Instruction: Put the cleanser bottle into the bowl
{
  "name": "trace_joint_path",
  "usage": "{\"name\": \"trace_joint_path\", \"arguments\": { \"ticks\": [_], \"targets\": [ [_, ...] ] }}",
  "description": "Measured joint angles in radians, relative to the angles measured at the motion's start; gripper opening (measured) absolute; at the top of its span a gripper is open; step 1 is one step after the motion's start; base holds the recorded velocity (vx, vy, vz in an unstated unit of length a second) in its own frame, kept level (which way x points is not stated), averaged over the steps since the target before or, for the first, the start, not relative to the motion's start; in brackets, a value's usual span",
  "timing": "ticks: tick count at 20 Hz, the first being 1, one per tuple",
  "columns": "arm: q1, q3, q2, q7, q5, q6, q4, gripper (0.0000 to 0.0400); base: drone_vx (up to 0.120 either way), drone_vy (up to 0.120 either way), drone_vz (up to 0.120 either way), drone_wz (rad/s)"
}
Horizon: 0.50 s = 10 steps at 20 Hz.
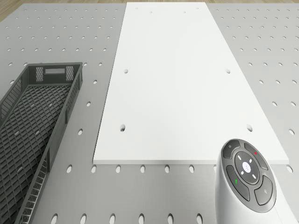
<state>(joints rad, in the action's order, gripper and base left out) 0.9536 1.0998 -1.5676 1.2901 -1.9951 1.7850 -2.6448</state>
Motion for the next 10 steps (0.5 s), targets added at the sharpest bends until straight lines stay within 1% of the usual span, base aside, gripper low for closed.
{"name": "trace_joint_path", "arguments": {
  "ticks": [2,4,7,10],
  "targets": [
    [0.000,0.000,0.001,0.000,0.001,0.000,0.000,0.0323,0.000,0.000,0.000,0.000],
    [-0.004,0.010,-0.001,-0.001,0.011,-0.005,-0.006,0.0354,0.000,0.000,0.000,0.000],
    [-0.013,0.034,-0.004,-0.003,0.032,-0.017,-0.018,0.0378,0.000,0.000,0.000,0.000],
    [-0.018,0.049,-0.006,-0.004,0.047,-0.025,-0.026,0.0390,0.000,0.000,0.000,0.000]
  ]
}}
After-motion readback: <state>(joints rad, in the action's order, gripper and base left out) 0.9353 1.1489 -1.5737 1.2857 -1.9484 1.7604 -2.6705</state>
